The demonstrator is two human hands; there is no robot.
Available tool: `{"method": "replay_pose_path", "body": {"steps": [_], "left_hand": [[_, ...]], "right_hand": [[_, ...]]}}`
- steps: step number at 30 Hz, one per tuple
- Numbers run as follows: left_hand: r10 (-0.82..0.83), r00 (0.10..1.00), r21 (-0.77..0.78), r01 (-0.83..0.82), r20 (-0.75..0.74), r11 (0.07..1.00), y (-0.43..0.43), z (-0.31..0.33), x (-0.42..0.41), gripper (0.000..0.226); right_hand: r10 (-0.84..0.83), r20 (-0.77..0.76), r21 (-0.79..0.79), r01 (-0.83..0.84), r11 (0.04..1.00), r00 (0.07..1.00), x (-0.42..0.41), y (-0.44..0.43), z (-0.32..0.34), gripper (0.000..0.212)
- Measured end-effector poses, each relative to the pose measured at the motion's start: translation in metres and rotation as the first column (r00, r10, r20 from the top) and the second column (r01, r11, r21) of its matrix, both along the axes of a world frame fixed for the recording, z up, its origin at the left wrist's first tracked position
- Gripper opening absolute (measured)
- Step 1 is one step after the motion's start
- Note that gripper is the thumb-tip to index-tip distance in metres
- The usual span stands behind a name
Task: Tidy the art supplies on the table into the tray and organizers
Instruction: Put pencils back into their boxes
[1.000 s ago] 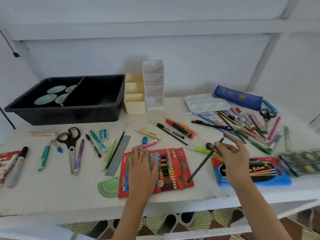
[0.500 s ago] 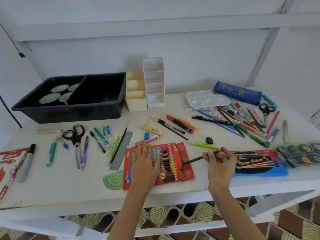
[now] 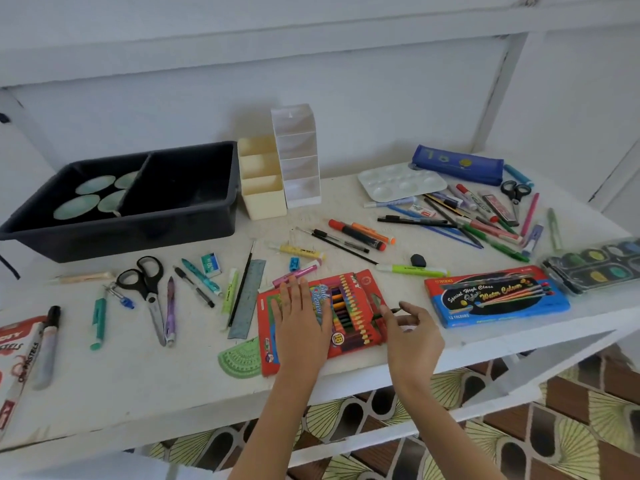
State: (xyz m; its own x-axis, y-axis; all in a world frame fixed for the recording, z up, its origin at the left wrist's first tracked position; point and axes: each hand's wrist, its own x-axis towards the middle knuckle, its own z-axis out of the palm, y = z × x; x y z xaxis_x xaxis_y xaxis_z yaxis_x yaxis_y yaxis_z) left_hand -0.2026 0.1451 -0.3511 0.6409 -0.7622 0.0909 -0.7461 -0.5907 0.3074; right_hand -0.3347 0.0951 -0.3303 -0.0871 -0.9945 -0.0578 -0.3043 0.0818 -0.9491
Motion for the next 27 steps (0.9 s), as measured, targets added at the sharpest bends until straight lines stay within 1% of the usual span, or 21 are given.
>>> {"method": "replay_pose_path", "body": {"steps": [3, 5, 9, 12, 14, 16, 19, 22, 24, 27], "left_hand": [[0.001, 1.000, 0.000, -0.001, 0.012, 1.000, 0.000, 0.001, -0.002, 0.105], [0.003, 1.000, 0.009, -0.004, 0.019, 1.000, 0.000, 0.000, -0.002, 0.111], [-0.005, 1.000, -0.002, 0.005, 0.006, 1.000, 0.000, 0.001, -0.003, 0.102], [-0.013, 1.000, -0.011, 0.013, 0.019, 1.000, 0.001, 0.002, -0.003, 0.102], [-0.015, 1.000, -0.024, 0.016, 0.020, 1.000, 0.001, 0.002, -0.003, 0.105], [-0.017, 0.999, -0.020, 0.018, 0.030, 1.000, 0.001, 0.001, -0.003, 0.106], [-0.012, 0.999, 0.002, 0.012, 0.045, 1.000, 0.001, 0.002, -0.004, 0.090], [-0.011, 0.998, 0.044, 0.008, 0.058, 0.999, 0.000, 0.004, -0.005, 0.071], [-0.044, 0.998, 0.090, 0.039, 0.050, 0.995, -0.003, 0.007, -0.006, 0.060], [-0.134, 0.988, 0.119, 0.124, 0.075, 0.985, -0.011, 0.014, -0.012, 0.055]], "right_hand": [[0.032, -0.158, -0.029, -0.037, 0.999, 0.987, 0.005, 0.002, -0.004, 0.024], [0.068, -0.233, -0.047, -0.081, 0.996, 0.970, 0.004, 0.003, -0.008, 0.024], [0.164, -0.406, -0.108, -0.226, 0.968, 0.899, -0.001, 0.008, -0.013, 0.028], [0.204, -0.445, -0.112, -0.280, 0.953, 0.872, -0.002, 0.014, -0.010, 0.031], [0.240, -0.435, -0.090, -0.308, 0.947, 0.868, -0.001, 0.015, -0.008, 0.029], [0.282, -0.378, -0.049, -0.323, 0.945, 0.882, -0.002, 0.013, -0.005, 0.027], [0.369, -0.241, 0.064, -0.365, 0.929, 0.898, -0.007, 0.006, 0.002, 0.023], [0.460, -0.131, 0.145, -0.442, 0.885, 0.878, -0.015, -0.003, 0.011, 0.020], [0.506, -0.122, 0.169, -0.484, 0.859, 0.854, -0.019, -0.009, 0.013, 0.024], [0.518, -0.110, 0.141, -0.502, 0.853, 0.848, -0.021, -0.015, 0.013, 0.025]]}}
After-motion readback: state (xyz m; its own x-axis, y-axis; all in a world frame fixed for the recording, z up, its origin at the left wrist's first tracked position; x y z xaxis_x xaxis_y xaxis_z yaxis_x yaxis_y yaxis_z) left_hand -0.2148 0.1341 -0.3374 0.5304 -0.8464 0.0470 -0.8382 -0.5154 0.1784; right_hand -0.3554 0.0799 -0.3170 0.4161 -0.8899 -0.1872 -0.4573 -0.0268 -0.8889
